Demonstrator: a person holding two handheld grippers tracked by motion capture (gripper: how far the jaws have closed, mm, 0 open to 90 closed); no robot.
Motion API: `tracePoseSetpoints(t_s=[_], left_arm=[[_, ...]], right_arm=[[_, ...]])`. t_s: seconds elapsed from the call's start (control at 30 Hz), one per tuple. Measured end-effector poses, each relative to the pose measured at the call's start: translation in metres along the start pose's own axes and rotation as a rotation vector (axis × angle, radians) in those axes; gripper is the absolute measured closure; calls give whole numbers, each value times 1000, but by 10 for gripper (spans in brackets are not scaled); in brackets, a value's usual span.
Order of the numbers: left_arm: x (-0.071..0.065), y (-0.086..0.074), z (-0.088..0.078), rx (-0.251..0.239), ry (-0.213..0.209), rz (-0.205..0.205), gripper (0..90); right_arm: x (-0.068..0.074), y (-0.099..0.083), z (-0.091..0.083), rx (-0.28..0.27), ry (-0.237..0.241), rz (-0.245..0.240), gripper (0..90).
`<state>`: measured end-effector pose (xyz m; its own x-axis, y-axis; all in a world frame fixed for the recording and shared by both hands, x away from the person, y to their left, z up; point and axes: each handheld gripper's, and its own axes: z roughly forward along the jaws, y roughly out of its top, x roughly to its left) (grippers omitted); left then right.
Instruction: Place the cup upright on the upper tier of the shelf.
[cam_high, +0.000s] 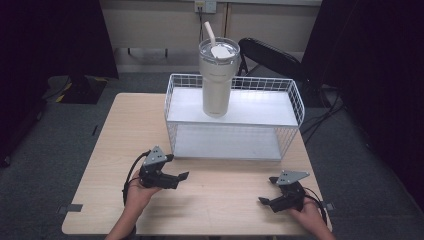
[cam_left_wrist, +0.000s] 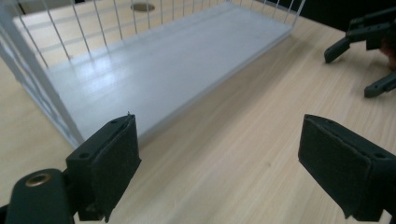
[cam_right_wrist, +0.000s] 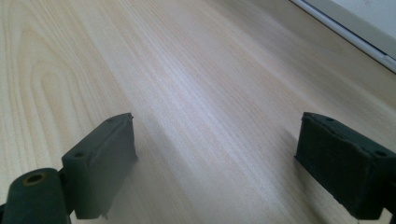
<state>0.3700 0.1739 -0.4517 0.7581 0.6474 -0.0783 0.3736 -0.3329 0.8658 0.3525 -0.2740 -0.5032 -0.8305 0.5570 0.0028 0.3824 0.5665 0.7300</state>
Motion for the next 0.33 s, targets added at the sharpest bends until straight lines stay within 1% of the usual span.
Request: tracePoseSetpoints(t_s=[0.03,0.2,0.23,0.3,0.33], left_arm=[[1,-3,0,9,4,4,121],[2,-20,0,55,16,-13,118],[2,-20,0,55,16,-13,118],[2,-23,0,78,29,-1,117],[2,-24,0,81,27,-3,117]], right_arm=[[0,0,0,0,0,0,113],[0,0,0,0,0,0,113],[0,0,0,0,0,0,113],[0,0,0,0,0,0,113],[0,0,0,0,0,0,113]])
